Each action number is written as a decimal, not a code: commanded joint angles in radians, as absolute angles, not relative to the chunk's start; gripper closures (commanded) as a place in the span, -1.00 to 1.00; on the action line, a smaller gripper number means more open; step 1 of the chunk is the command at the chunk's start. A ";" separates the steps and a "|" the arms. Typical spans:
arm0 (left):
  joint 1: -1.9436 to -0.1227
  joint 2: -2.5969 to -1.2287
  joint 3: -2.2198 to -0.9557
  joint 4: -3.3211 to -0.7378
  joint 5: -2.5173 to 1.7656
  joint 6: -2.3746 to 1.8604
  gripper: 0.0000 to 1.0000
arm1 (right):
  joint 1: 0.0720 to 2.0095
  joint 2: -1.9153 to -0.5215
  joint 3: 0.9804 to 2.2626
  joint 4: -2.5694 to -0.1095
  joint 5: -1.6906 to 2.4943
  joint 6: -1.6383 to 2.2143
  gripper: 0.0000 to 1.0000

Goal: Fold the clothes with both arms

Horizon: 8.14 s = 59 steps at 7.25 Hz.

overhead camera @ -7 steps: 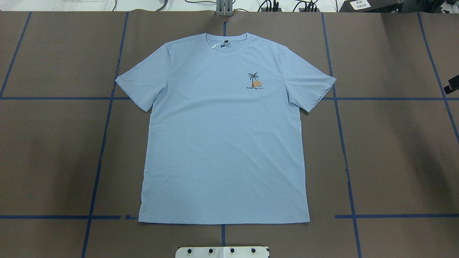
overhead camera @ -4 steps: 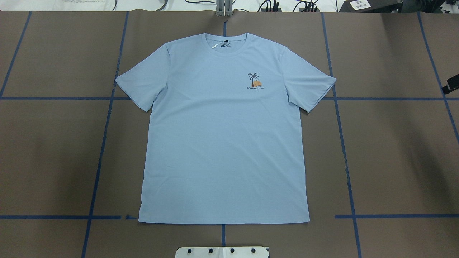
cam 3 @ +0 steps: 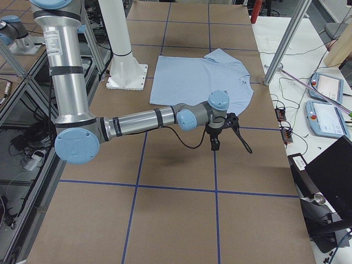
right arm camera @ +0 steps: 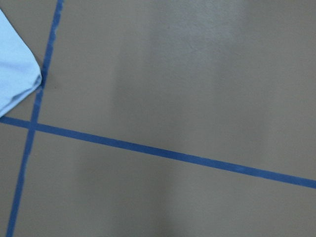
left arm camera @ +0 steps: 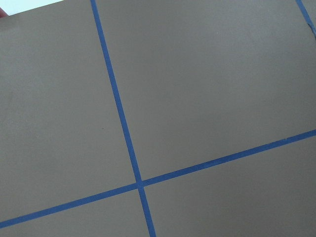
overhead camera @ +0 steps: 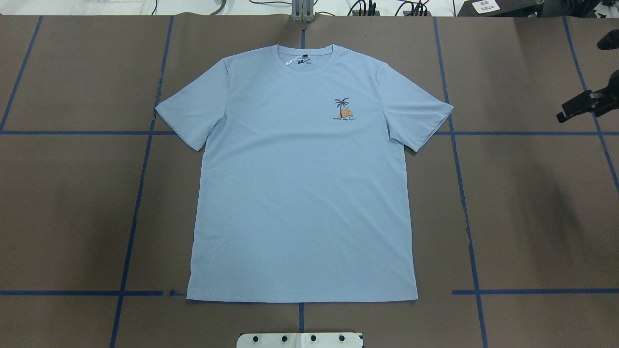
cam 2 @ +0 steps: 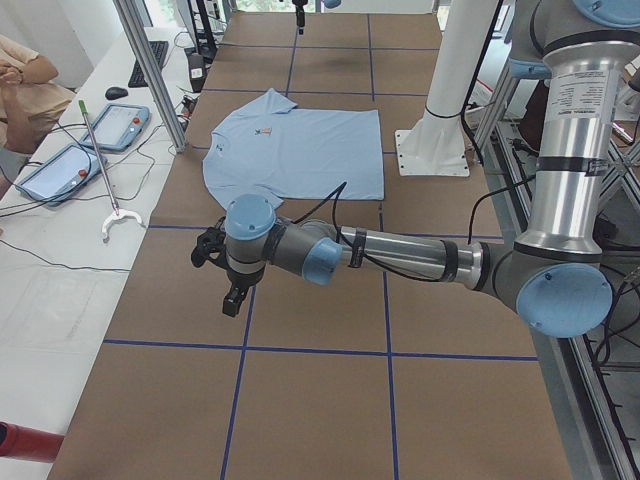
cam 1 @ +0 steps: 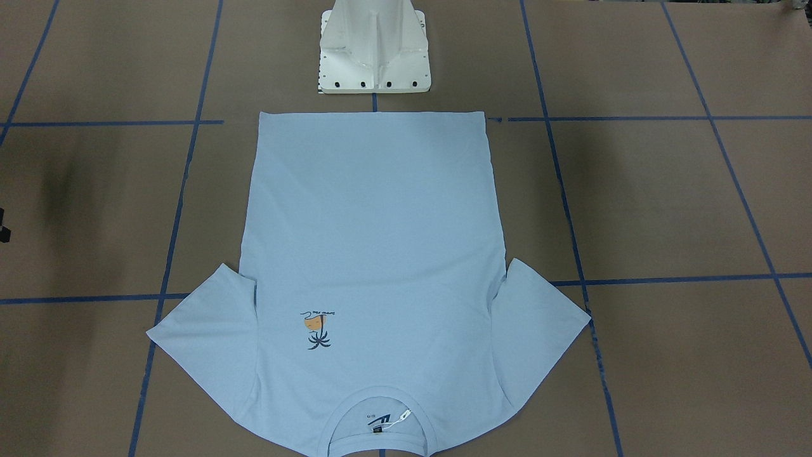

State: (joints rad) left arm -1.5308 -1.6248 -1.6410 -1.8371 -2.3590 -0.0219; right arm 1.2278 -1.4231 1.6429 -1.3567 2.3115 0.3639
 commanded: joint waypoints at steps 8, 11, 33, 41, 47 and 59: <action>-1.528 -1.617 -1.649 -1.841 -2.359 -0.018 -1.00 | 0.959 -1.134 1.290 -0.996 2.064 0.922 -0.99; -1.528 -1.615 -1.647 -1.841 -2.359 -0.018 -1.00 | 0.945 -1.120 1.250 -0.996 2.039 0.928 -0.59; -1.456 -1.631 -1.651 -2.055 -2.416 -0.237 -1.00 | 0.750 -0.724 1.165 -1.005 1.864 1.258 -1.00; -1.190 -1.844 -1.524 -2.218 -2.401 -0.762 -1.00 | 0.863 -0.969 1.426 -0.996 1.934 1.183 -1.00; -1.019 -2.042 -1.165 -2.380 -2.188 -0.900 -0.80 | 0.877 -1.180 1.634 -0.996 1.948 1.178 -1.00; -0.933 -2.115 -1.100 -2.385 -2.125 -1.005 -0.29 | 0.859 -1.166 1.605 -1.008 1.933 1.180 -1.00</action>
